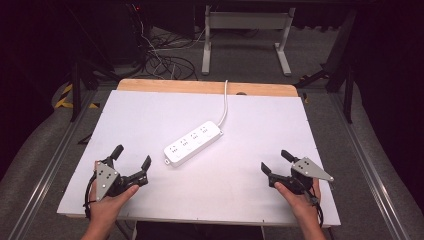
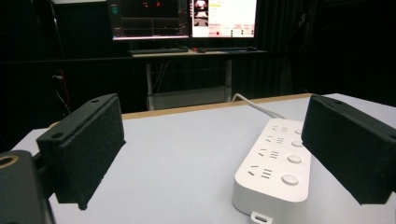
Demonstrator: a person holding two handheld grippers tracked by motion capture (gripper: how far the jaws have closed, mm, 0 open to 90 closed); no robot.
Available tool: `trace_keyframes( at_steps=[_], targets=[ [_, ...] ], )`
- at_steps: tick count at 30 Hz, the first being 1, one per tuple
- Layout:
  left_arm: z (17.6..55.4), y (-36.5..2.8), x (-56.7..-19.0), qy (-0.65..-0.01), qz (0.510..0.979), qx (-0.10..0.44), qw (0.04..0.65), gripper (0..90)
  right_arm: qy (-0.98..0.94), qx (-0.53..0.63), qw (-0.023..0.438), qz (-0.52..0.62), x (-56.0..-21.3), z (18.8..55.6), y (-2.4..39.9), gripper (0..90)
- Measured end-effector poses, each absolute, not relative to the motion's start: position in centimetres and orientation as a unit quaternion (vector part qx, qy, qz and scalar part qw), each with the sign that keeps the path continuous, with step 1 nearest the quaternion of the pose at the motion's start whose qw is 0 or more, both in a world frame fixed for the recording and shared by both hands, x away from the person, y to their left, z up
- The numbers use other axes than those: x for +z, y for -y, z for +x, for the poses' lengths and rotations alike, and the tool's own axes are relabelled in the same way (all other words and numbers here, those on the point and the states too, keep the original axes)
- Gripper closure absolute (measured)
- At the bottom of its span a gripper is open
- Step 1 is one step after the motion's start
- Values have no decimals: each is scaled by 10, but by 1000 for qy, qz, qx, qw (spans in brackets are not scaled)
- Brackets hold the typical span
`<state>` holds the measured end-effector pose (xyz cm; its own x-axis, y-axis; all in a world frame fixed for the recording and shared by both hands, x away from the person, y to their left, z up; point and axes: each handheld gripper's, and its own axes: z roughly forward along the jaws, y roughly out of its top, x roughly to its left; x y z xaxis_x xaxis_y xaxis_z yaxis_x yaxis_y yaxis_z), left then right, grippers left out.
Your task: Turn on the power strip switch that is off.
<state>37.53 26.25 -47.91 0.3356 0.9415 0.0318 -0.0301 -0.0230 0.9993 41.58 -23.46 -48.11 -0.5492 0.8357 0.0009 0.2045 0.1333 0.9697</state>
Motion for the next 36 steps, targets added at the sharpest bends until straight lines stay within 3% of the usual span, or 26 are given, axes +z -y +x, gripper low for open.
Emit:
trace_keyframes(
  at_steps=[9, 11, 12, 13, 14, 15, 16, 17, 18, 19, 20, 36],
  targets=[
    [375, -261, -479, -392, 579, 420, 578, 62, -683, 545, 297, 384, -479, 414, 237, 156],
    [376, -262, -479, -393, 579, 420, 578, 62, -682, 546, 297, 386, -479, 414, 238, 206],
    [376, -262, -479, -394, 578, 420, 578, 62, -684, 547, 295, 382, -478, 413, 239, 276],
    [376, -262, -479, -395, 576, 421, 579, 62, -684, 547, 295, 382, -478, 413, 239, 276],
    [375, -262, -479, -396, 575, 421, 579, 62, -683, 551, 294, 379, -477, 412, 241, 349],
    [375, -262, -479, -395, 576, 421, 579, 62, -683, 551, 294, 379, -477, 412, 241, 349],
    [375, -263, -478, -393, 577, 424, 578, 63, -685, 553, 301, 368, -475, 410, 243, 554],
    [375, -263, -478, -393, 577, 424, 578, 63, -685, 553, 301, 368, -475, 410, 243, 554],
    [374, -263, -478, -394, 575, 424, 578, 63, -684, 543, 323, 366, -473, 409, 246, 778],
    [374, -263, -478, -394, 576, 423, 578, 63, -684, 543, 323, 366, -473, 409, 246, 778],
    [374, -263, -479, -395, 575, 422, 579, 63, -679, 538, 333, 373, -471, 409, 251, 876],
    [374, -260, -478, -387, 579, 426, 578, 64, -653, 566, 281, 418, -443, 416, 271, 900]
  ],
)
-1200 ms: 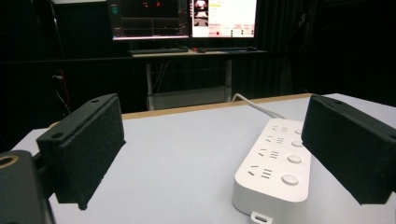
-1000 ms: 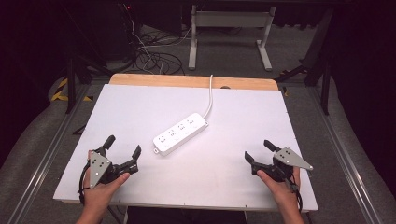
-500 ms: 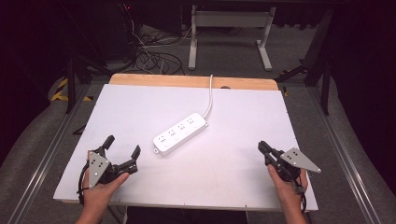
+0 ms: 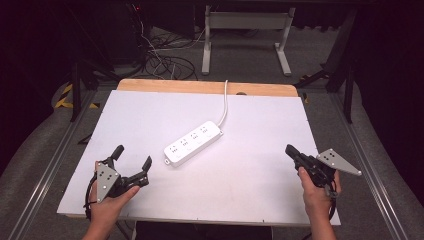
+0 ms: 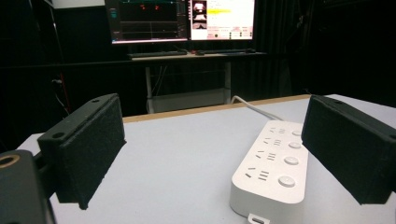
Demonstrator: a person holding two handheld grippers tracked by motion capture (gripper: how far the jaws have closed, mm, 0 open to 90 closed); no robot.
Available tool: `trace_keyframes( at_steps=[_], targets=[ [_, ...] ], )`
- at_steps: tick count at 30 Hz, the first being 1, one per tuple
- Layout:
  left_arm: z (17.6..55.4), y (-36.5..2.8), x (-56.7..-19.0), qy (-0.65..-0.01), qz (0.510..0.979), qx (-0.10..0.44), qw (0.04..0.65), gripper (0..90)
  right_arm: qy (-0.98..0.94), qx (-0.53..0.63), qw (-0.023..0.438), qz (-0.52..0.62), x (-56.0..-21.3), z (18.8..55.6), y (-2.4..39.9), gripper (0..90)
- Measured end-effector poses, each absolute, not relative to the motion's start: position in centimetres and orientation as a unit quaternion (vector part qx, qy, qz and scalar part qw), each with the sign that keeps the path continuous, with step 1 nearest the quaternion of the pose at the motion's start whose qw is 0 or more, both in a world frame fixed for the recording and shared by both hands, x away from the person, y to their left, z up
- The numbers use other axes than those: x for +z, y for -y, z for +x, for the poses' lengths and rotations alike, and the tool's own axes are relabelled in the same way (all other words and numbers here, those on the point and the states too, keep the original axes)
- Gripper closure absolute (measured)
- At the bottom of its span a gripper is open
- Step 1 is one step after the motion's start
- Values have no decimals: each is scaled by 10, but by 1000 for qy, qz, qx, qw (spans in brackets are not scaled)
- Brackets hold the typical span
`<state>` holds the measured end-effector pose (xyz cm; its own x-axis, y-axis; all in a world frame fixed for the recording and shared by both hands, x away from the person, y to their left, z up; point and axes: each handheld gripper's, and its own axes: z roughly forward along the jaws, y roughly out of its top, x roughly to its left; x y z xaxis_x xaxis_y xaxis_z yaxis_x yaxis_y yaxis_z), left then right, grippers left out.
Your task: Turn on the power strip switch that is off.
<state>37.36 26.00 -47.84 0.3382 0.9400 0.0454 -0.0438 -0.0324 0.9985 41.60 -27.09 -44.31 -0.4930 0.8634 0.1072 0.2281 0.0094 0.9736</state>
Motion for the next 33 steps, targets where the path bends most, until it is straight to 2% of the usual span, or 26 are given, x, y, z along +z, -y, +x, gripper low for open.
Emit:
trace_keyframes(
  at_steps=[13, 22, 33],
  targets=[
    [371, -262, -478, -388, 578, 428, 576, 67, -679, 549, 259, 412, -429, 444, 243, 900],
    [371, -265, -478, -387, 579, 433, 572, 72, -715, 526, 262, 377, -390, 472, 202, 900],
    [370, -263, -477, -382, 580, 436, 572, 78, -738, 509, 255, 362, -373, 494, 165, 900]
  ],
)
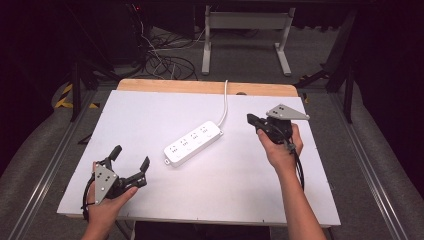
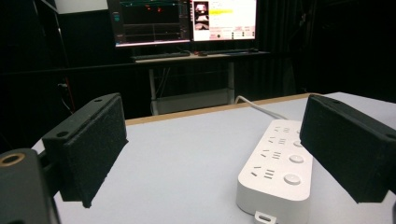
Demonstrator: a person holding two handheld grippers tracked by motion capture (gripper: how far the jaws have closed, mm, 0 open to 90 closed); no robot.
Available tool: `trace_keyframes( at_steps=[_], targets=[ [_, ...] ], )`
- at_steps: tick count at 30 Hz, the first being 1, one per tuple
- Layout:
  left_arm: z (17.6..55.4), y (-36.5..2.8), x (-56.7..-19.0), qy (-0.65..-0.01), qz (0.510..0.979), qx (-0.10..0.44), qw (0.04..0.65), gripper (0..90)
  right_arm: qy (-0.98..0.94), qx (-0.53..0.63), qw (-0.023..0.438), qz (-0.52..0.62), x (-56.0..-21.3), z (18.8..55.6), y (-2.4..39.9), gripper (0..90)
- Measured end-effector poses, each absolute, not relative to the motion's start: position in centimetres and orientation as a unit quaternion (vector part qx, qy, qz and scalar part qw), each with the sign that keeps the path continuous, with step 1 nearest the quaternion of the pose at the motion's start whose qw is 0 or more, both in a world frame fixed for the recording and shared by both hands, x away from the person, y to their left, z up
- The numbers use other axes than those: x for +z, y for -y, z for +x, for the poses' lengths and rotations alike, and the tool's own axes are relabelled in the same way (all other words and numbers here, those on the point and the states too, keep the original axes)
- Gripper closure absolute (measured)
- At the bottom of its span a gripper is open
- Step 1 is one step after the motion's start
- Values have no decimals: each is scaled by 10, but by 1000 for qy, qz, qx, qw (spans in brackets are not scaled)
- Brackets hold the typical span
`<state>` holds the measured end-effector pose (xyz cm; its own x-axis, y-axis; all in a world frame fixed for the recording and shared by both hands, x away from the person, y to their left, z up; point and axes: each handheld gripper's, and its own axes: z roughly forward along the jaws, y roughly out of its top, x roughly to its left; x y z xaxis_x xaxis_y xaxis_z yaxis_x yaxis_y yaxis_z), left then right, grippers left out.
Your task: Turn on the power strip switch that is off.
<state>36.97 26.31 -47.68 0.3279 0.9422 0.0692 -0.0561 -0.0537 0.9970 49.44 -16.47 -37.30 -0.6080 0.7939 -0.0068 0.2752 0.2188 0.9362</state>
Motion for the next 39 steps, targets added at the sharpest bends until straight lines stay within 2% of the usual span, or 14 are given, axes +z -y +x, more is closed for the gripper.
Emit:
trace_keyframes(
  at_steps=[11, 22, 33, 39],
  targets=[
    [369, -261, -477, -375, 585, 435, 573, 79, -769, 477, 245, 349, -376, 525, 122, 900],
    [368, -261, -478, -375, 586, 436, 571, 79, -788, 465, 227, 334, -385, 539, 94, 900],
    [365, -265, -478, -379, 581, 438, 571, 79, -823, 424, 193, 326, -417, 559, 49, 900],
    [362, -265, -478, -379, 583, 440, 567, 79, -834, 407, 187, 323, -425, 563, 39, 900]
  ],
)
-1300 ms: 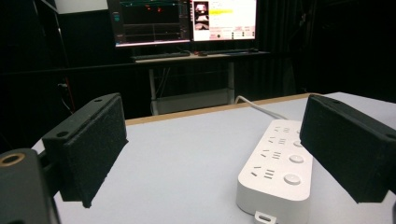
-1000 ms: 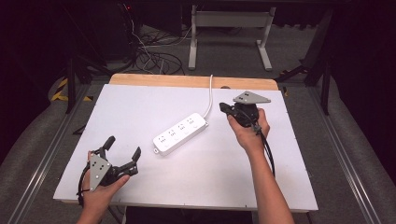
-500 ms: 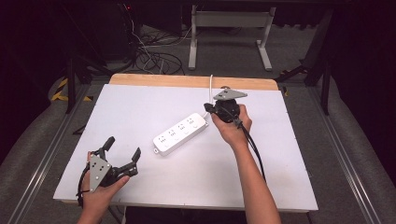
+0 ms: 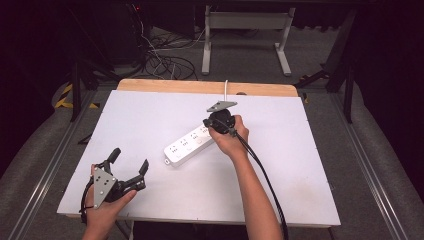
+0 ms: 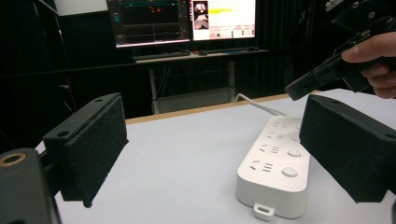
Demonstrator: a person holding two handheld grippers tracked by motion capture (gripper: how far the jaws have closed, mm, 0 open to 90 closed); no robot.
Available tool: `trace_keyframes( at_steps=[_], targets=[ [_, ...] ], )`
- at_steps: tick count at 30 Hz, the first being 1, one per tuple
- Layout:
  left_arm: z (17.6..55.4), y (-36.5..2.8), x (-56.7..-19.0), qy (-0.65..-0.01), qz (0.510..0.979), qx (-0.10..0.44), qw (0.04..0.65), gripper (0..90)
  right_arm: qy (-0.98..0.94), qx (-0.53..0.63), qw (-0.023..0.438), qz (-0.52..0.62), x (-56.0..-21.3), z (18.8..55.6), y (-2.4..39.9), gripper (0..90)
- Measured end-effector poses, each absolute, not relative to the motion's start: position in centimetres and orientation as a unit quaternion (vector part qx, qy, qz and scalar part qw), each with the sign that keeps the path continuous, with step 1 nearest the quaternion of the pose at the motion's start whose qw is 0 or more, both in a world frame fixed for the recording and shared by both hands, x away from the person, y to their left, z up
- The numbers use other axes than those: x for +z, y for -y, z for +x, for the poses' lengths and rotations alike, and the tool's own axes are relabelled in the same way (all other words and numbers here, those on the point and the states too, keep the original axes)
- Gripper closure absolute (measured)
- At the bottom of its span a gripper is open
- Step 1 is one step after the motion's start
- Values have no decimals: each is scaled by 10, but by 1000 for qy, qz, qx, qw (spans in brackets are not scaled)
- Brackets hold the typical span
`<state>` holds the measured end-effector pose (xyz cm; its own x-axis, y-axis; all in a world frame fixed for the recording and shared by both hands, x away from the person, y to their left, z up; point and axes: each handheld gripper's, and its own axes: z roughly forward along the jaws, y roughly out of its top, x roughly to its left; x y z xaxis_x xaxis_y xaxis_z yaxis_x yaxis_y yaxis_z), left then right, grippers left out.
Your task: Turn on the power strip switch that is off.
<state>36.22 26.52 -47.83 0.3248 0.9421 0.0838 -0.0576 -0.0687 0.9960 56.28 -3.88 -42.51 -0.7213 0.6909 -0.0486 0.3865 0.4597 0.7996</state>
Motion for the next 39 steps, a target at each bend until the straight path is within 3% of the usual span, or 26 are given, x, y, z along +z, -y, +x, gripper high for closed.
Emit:
trace_keyframes(
  at_steps=[14, 39],
  targets=[
    [362, -265, -479, -378, 586, 441, 565, 80, -855, 346, 179, 342, -446, 567, 33, 900],
    [362, -264, -479, -380, 586, 437, 567, 80, -848, 338, 188, 363, -454, 560, 29, 900]
  ],
)
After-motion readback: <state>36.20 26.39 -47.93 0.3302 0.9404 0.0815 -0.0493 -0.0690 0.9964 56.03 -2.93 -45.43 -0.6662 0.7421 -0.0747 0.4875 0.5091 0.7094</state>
